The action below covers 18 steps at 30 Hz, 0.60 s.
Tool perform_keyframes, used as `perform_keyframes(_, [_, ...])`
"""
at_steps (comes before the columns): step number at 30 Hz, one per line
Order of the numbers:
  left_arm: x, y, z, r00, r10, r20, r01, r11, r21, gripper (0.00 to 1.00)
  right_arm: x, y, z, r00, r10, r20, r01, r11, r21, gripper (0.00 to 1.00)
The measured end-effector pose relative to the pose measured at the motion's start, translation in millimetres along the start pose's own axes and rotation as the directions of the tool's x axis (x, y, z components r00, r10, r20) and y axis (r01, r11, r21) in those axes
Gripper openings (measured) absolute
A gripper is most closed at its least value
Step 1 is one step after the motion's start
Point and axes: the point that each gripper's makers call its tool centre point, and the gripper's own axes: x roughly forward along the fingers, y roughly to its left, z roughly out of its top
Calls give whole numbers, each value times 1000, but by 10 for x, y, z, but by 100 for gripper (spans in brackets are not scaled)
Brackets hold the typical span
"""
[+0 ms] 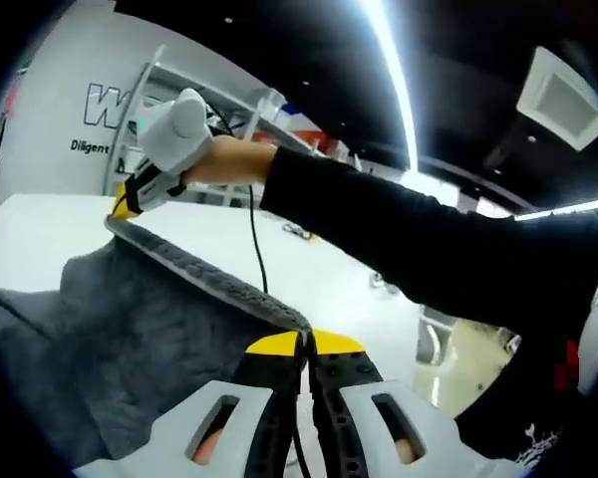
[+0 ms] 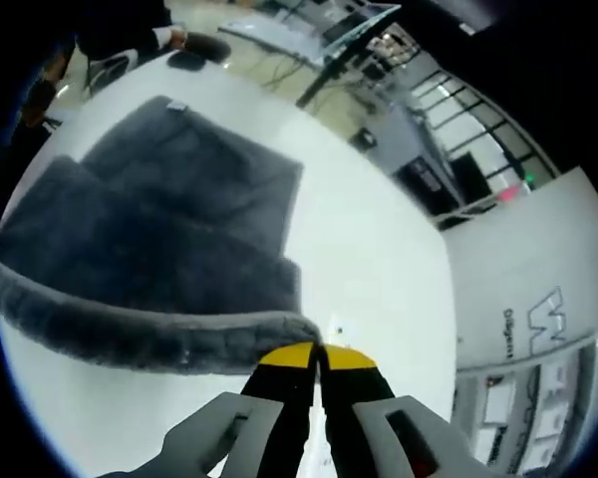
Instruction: Open the folded towel by lifting each exposed corner and separating the folded layers until the towel lies flat within the target outline without major curled edges
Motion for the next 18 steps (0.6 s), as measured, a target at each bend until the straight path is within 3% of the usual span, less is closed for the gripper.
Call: perform_keyframes(18, [278,-252,87,996,-92,-6,92,995,37,0,-389,53,-556,997,-46,-56,49,997,64,0])
